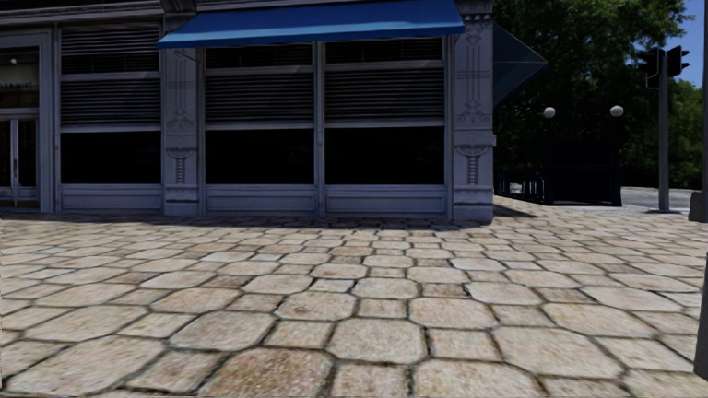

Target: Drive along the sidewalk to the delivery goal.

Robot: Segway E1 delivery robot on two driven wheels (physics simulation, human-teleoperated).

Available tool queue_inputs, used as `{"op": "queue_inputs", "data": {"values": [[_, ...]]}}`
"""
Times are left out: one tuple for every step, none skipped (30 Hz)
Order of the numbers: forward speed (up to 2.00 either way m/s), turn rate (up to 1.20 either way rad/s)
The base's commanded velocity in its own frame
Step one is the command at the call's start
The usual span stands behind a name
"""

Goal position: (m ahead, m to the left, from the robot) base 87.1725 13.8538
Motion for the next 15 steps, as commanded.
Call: {"op": "queue_inputs", "data": {"values": [[1.75, -0.39], [1.75, -0.39], [1.75, -0.43], [1.75, -0.43], [1.75, -0.43], [1.75, -0.44], [1.75, -0.44], [1.74, -0.44], [1.74, -0.44], [1.74, -0.44], [1.74, -0.44], [1.74, -0.44], [1.74, -0.44], [1.74, -0.44], [1.74, -0.44]]}}
